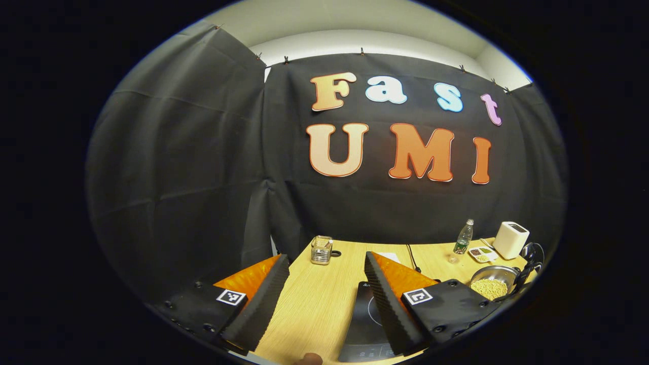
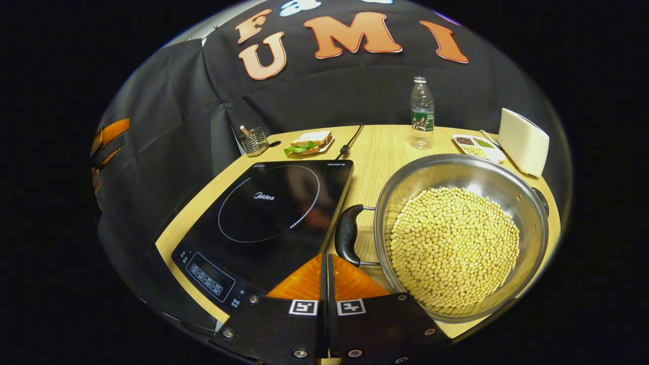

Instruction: First push the handle of the pot to place it horizontally, then grasp the pot with both hands and set it on the induction cooktop.

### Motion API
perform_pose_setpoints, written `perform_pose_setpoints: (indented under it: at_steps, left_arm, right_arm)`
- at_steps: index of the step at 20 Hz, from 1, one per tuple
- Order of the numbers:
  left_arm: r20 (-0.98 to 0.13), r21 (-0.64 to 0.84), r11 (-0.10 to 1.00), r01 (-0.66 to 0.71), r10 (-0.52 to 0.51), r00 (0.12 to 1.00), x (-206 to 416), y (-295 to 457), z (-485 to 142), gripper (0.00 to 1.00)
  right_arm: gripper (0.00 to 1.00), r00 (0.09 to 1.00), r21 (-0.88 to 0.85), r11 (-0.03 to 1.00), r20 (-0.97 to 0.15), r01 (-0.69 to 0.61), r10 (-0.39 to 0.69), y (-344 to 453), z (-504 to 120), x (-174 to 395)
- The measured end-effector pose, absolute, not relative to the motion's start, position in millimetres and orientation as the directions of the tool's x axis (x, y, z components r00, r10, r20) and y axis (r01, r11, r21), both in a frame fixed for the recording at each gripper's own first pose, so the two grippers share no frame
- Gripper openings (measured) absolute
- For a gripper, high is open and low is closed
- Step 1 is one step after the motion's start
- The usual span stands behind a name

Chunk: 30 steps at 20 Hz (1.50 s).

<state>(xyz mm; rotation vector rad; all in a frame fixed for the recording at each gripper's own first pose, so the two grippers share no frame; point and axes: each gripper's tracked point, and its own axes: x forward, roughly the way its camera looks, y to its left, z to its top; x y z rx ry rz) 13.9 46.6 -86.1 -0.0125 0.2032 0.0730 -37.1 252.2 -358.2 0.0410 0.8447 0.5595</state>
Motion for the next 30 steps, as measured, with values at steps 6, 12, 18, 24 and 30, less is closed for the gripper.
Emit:
perform_pose_setpoints:
  at_steps: [6, 12, 18, 24, 30]
  left_arm:
    - [-0.221, -0.009, 0.997, -0.07, 0.067, 0.973, 15.0, 46.5, -95.9, 0.98]
    - [-0.231, -0.023, 0.998, -0.061, 0.054, 0.971, 16.6, 46.6, -100.9, 0.98]
    - [-0.244, -0.019, 0.998, -0.057, 0.051, 0.968, 17.4, 48.2, -105.7, 0.98]
    - [-0.237, -0.026, 0.999, -0.038, 0.031, 0.971, 15.1, 43.6, -102.2, 0.98]
    - [-0.205, -0.052, 0.998, 0.04, -0.05, 0.978, 15.4, -4.6, -99.9, 0.98]
  right_arm:
    - [0.0, 0.54, 0.263, 0.86, -0.688, -0.436, 0.484, 259.0, -360.3, -25.5]
    - [0.0, 0.559, 0.257, 0.869, -0.68, -0.423, 0.474, 264.1, -362.2, -14.1]
    - [0.0, 0.588, 0.236, 0.878, -0.668, -0.416, 0.457, 268.6, -364.1, -2.6]
    - [0.0, 0.618, 0.19, 0.892, -0.661, -0.41, 0.425, 268.0, -363.1, 2.8]
    - [0.0, 0.69, 0.182, 0.896, -0.583, -0.405, 0.429, 245.3, -320.5, 3.8]
